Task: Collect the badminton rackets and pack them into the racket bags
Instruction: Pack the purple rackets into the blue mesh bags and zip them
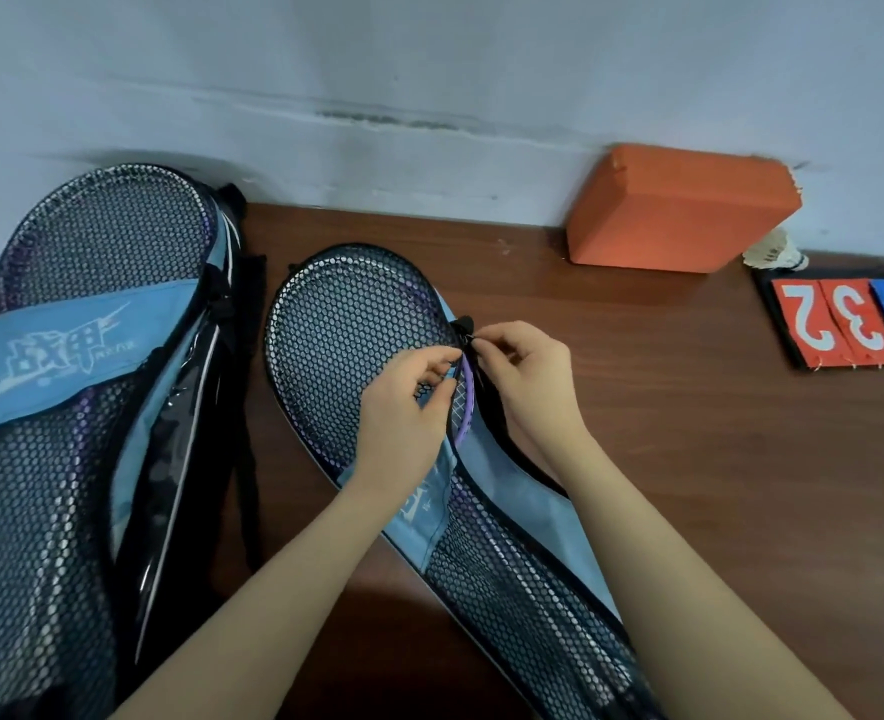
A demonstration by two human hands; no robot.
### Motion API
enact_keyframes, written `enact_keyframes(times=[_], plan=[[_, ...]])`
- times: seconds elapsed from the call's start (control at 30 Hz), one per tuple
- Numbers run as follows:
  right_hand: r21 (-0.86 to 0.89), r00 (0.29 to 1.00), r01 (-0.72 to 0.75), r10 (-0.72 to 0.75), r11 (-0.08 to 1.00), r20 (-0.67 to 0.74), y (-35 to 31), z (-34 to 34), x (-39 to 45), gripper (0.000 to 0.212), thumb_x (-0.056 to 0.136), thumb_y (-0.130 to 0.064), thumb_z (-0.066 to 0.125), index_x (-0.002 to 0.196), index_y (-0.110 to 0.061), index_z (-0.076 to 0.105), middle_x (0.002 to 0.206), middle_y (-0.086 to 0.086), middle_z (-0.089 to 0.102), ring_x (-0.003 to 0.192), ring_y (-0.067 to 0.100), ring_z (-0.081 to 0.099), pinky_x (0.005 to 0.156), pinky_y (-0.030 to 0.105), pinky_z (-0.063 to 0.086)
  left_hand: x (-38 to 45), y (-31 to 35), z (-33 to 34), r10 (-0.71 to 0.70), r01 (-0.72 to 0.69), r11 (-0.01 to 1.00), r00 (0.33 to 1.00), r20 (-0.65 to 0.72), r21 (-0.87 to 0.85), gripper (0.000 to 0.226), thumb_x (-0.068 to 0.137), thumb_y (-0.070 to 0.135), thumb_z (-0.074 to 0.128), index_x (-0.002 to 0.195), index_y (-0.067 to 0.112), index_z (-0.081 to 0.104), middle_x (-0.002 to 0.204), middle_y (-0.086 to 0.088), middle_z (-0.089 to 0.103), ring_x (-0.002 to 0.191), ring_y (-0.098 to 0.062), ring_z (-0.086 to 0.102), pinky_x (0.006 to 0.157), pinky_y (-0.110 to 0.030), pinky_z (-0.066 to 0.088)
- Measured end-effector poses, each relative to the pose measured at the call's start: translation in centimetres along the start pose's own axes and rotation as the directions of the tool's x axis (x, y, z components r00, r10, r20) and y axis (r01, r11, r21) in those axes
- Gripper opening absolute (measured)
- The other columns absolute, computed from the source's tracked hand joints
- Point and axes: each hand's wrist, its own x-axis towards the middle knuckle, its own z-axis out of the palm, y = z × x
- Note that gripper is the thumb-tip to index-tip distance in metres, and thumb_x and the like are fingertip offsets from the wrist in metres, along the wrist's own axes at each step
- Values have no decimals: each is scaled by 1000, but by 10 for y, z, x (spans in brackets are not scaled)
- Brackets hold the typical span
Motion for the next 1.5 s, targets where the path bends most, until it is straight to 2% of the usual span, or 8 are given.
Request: enact_keyframes(times=[0.13, 0.3, 0.53, 0.73, 1.0, 1.13, 1.27, 1.5], plan=[[-249, 967, 253, -253, 935, 31, 1, -3, -7, 13, 91, -11, 51, 92, -12, 65, 89, -1, 68, 76, 17, 61, 73, 32, 43, 0, -4, -3, 140, -137, 985, 990, -27, 101, 25, 88, 9, 58, 111, 15, 63, 100, 0, 58, 93, -5, 52, 85, -16, 40], [-293, 929, 368, -361, 882, 78, 0, -9, -17, 16, 92, -12, 46, 95, -14, 62, 90, -7, 66, 78, 10, 58, 76, 35, 39, 28, -16, -12, 402, -372, 811, 915, 32, 451, 29, 89, 24, 52, 115, 21, 64, 129, -5, 52, 120, -24, 40, 94, -37, 26], [-13, 966, 257, -256, 966, 38, 0, -16, -22, 15, 89, -8, 55, 92, -15, 67, 87, -6, 66, 78, 10, 63, 75, 36, 52, 36, -24, -13, 490, -454, 779, 871, 33, 433, 19, 88, 31, 54, 94, 25, 72, 106, 10, 67, 119, -14, 47, 91, -34, 19], [-108, 963, 222, -201, 969, 178, 22, -32, -40, 11, 86, -12, 59, 87, -17, 69, 83, -14, 65, 80, 6, 61, 76, 30, 48, 47, -37, 2, 274, -223, 899, 958, -87, 376, 16, 86, 29, 60, 95, 24, 73, 105, 9, 67, 118, -16, 48, 89, -27, 13], [30, 964, -117, 106, 993, 242, 46, -60, -75, 11, 86, -6, 64, 85, -15, 71, 83, -9, 70, 78, -1, 62, 73, 11, 45, 53, -52, 15, 120, -71, 890, 990, -81, 451, 18, 89, 23, 59, 103, 21, 71, 119, 4, 63, 128, -16, 41, 91, -28, 13], [104, 974, -112, 88, 988, 208, 40, -63, -80, 13, 85, -2, 64, 82, -13, 71, 81, -6, 70, 73, -5, 61, 70, 7, 43, 42, -43, 14, 226, -245, 864, 969, 95, 439, 26, 91, 24, 52, 114, 20, 65, 130, 1, 56, 132, -18, 36, 95, -28, 11], [144, 978, -74, 44, 987, 204, 38, -61, -79, 21, 83, 0, 64, 79, -20, 69, 78, -10, 68, 72, -4, 59, 72, 11, 44, -6, -28, 22, 402, -549, 743, 823, 400, 383, 36, 90, 39, 41, 117, 26, 63, 131, 8, 54, 132, -14, 35, 101, -32, 11], [218, 974, -108, 60, 970, 217, 37, -69, -86, 18, 82, 0, 64, 81, -16, 73, 83, 0, 71, 80, 10, 64, 77, 20, 49, -26, -27, 36, 383, -463, 790, 885, 265, 402, 28, 87, 38, 46, 83, 27, 72, 93, 14, 68, 114, -11, 48, 90, -30, 15]])
